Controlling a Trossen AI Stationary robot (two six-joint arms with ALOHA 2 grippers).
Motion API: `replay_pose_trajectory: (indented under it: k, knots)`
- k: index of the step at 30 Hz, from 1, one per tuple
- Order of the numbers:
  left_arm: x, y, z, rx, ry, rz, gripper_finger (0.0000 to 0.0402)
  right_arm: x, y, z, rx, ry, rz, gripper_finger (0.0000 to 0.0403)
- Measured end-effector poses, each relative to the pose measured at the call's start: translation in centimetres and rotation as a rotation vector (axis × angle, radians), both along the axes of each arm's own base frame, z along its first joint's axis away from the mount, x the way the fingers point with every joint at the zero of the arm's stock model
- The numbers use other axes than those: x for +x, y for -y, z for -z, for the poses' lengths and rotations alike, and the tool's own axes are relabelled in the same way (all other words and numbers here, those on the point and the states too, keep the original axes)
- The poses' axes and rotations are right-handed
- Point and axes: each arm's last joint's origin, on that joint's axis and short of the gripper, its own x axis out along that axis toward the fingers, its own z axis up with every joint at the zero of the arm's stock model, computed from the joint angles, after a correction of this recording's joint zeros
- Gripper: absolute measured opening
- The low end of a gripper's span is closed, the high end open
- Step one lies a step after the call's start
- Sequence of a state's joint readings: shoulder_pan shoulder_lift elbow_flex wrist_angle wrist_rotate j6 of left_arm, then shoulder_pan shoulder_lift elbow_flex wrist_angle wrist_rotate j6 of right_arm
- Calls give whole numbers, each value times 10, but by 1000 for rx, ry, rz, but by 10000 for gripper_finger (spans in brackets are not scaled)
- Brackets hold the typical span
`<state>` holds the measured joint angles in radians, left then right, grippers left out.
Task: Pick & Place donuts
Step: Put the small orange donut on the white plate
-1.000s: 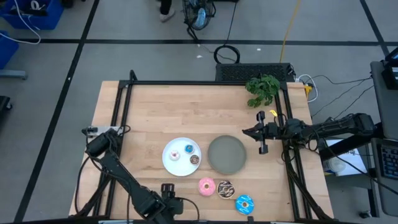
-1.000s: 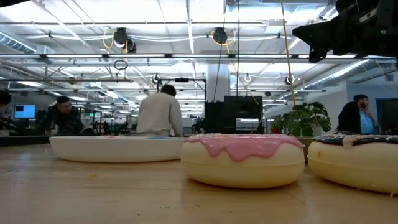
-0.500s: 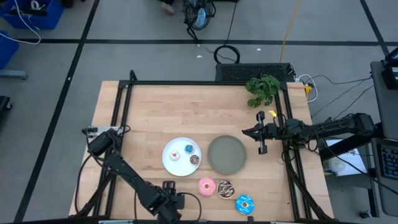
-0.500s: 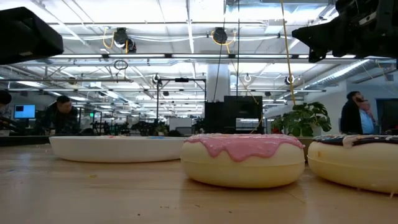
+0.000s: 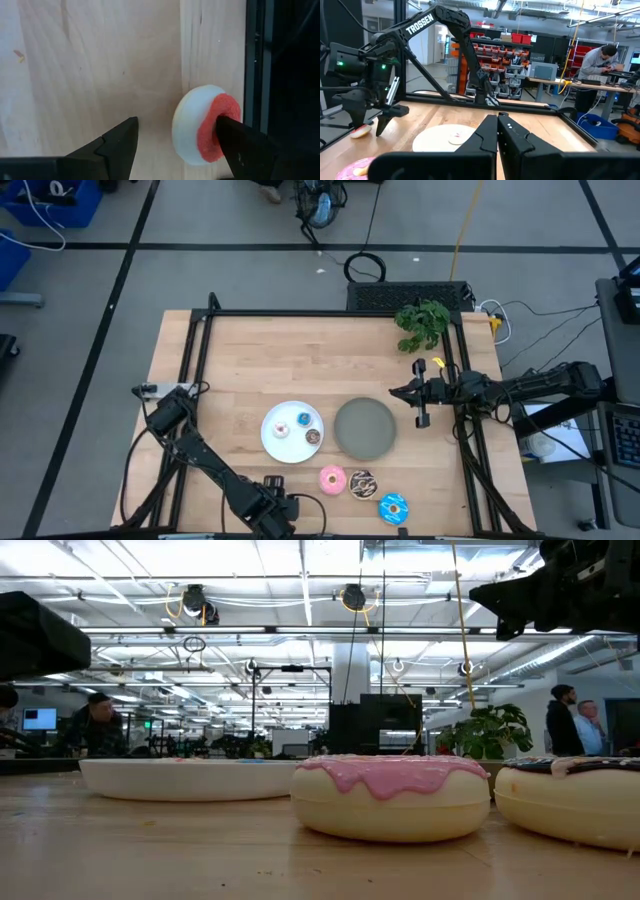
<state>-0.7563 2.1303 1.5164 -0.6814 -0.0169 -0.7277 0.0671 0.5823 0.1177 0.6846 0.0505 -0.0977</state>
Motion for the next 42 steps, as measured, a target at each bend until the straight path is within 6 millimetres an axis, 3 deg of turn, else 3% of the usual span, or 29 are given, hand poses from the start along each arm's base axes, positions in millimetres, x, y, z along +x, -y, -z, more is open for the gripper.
replay_pose_trajectory:
  k: [4,7,18,24,27,32,38,42]
  knots:
    - [1,-1,0,-3,-4,-2,269,0,0,0,0,0,0,0]
    - [1,-2,0,-10,-13,-2,244,0,0,0,0,0,0,0]
    - [7,-8,2,-65,-64,37,19,0,0,0,0,0,0,0]
    - [10,-12,-2,-64,-62,85,28,0,0,0,0,0,0,0]
    - [12,-15,-18,-59,-30,120,18,0,0,0,0,0,0,0]
    - [17,-25,-71,-65,82,128,15,0,0,0,0,0,1,0]
    - [12,-52,-127,12,154,122,19,0,0,0,0,0,2,0]
    - [1,-78,-140,104,69,85,9,0,0,0,-7,0,4,0]
